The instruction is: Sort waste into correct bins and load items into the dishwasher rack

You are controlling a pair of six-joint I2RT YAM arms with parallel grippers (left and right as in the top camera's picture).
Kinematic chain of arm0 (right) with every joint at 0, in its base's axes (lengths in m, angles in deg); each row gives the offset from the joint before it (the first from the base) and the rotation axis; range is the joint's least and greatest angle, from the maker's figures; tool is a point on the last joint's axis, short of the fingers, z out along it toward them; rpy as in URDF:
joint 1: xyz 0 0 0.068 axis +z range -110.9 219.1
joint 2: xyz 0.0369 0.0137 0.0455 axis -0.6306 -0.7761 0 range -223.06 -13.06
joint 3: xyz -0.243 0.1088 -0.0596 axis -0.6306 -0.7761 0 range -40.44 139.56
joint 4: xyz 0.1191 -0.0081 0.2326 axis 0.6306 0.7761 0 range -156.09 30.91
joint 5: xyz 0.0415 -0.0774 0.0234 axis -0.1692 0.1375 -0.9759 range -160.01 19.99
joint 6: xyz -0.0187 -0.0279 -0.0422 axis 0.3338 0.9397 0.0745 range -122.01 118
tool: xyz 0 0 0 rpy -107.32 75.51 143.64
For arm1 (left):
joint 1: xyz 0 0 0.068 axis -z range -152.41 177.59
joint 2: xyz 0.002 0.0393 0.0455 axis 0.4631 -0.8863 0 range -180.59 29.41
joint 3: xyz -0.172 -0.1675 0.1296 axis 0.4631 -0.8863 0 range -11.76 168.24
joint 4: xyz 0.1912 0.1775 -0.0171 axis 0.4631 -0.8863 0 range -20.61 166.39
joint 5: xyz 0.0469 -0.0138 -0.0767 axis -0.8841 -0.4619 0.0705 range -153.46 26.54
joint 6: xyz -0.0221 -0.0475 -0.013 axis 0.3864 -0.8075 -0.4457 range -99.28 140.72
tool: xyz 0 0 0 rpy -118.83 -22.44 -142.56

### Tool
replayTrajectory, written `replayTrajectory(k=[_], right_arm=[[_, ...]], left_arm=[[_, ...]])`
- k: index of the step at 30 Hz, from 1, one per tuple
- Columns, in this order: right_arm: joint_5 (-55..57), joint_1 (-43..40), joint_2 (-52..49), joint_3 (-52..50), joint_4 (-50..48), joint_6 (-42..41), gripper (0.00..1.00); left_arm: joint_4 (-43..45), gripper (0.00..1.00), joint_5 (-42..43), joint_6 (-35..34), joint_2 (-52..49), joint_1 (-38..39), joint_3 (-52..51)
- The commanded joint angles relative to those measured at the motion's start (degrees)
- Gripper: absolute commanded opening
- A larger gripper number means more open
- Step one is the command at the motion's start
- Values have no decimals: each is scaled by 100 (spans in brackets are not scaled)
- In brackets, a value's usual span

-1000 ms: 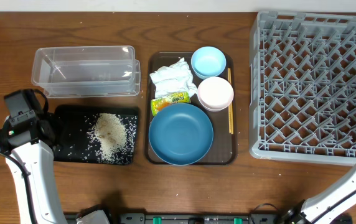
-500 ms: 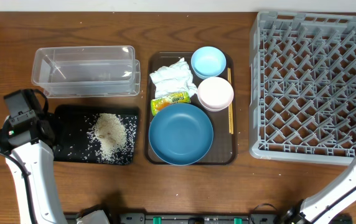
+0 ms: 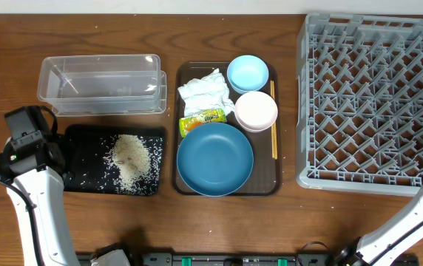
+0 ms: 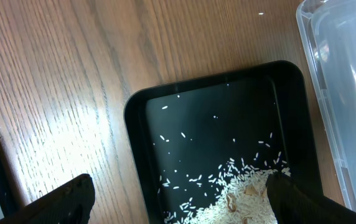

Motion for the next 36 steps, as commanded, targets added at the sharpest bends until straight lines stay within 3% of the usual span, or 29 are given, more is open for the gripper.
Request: replayTrajectory(k=[1, 10, 15, 23, 36], right_arm=[[0, 98, -52, 59, -33, 262, 45], [-136, 299, -52, 59, -92, 286, 46], [280, 369, -52, 59, -42, 444, 52], [824, 352, -52, 59, 214, 527, 38], [1410, 352, -52, 59, 66, 807, 49]], left_arm=[[2, 91, -33, -55, 4, -28, 103], [2, 91, -33, -55, 4, -28, 103], [4, 91, -33, -55, 4, -28, 103], [2, 91, -33, -55, 4, -28, 103], [4, 91, -33, -55, 4, -28, 103]])
